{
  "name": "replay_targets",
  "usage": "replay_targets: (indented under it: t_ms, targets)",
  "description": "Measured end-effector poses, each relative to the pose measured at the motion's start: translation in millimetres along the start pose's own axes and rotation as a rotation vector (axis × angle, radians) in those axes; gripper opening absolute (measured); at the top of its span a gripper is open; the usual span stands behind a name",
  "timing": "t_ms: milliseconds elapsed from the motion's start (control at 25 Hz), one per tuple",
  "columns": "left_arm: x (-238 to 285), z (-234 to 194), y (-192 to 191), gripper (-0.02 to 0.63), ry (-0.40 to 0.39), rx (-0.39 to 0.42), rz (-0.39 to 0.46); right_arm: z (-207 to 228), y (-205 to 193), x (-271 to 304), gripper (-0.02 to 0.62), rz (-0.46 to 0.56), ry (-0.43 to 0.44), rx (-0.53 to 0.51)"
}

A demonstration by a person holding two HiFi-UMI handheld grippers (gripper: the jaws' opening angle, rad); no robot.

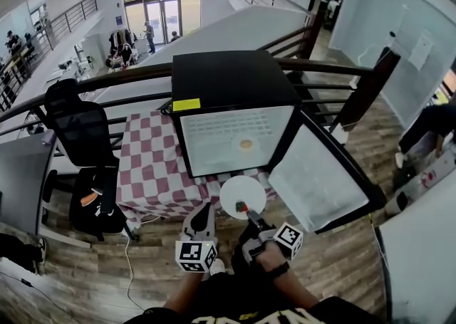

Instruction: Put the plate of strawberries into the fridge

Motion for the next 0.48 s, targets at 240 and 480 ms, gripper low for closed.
replay_targets:
  t_ms: [240, 480]
  targets:
    - [27, -16, -20, 0.017, 0.010, -0.021, -0.037, 13, 21, 25, 0.029, 0.003, -0.029, -0.034]
    - [55, -27, -34, 0.017, 0.028, -0.025, -0.075, 24, 40, 48, 0.029, -0.011, -0.068, -0.029]
Point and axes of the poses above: the fingertips, and each gripper's own axes: x forward along the fingers, z to its right, y out of its top, the point moved 3 cm from there along -x, backward along the fingers
